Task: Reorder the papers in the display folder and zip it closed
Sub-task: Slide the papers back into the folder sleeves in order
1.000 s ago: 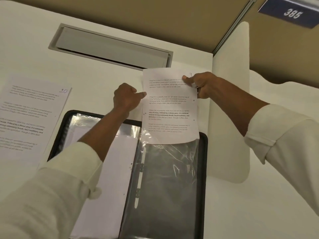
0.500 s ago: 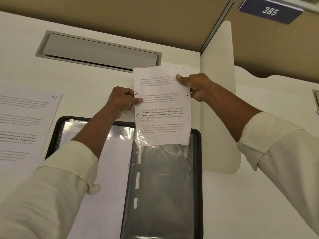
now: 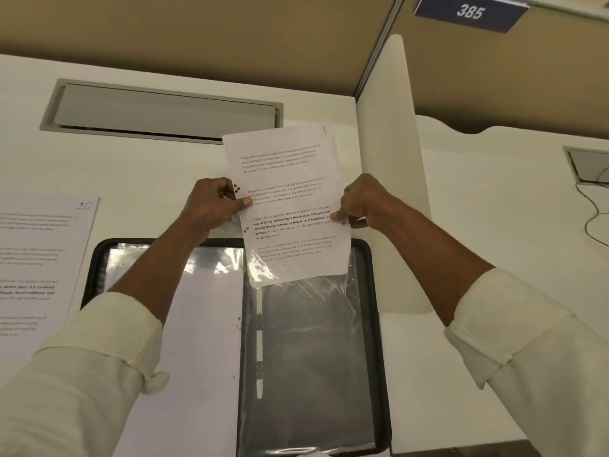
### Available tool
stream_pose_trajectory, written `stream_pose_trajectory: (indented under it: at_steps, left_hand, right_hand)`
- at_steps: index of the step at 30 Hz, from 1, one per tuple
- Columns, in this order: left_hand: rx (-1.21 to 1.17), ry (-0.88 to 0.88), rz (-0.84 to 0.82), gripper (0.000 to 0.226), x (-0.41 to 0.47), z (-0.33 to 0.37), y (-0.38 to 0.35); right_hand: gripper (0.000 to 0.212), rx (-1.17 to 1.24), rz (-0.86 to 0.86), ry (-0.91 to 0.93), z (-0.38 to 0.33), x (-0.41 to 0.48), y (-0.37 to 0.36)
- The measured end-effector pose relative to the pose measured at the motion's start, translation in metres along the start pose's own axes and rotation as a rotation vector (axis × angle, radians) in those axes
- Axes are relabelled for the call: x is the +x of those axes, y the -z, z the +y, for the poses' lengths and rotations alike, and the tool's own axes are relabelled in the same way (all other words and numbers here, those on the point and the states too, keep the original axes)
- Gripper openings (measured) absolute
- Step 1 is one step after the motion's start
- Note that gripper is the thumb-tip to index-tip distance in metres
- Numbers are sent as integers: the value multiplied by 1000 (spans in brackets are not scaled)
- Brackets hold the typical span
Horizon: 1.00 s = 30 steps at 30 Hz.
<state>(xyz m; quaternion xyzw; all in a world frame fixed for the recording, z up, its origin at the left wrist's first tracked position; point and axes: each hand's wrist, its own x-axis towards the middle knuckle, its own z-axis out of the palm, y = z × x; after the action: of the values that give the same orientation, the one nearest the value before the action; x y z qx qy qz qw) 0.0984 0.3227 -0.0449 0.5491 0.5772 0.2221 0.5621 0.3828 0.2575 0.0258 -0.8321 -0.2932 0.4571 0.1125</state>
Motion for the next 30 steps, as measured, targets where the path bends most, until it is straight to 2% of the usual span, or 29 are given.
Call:
stream_pose_trajectory:
  at_steps: [3,9,13,20,23,24,27,30]
  left_hand:
    - [-29,3,-6,19,-1,4,-5]
    - [-81,32,-38,18,-1,3,-12]
    - [-77,12,-60,15,-6,2,-17]
    - [-67,-10,-54,20,-16,0,-27]
    - [-64,-1,-44,20,-18,-2,-28]
    - [-65,1,-40,20,-19,-3,-28]
    - [-71,11,-36,20,-20,-3,-26]
    - [-76,18,-41,22,-21,-2,-25]
  right_hand:
    - [34,-18,16,-17,13,-5,-3]
    - [29,111,48,-19,32,-10,-10]
    - [46,212,40,-7,50,-22,-18]
    - [55,367,78,99,79,-72,-46]
    - [39,423,114,162,96,-95,-62]
    - [42,440,116,171,103,-101,-67]
    - [73,440,127,155,124,-105,-79]
    - [78,414,117,112,137,-105,-83]
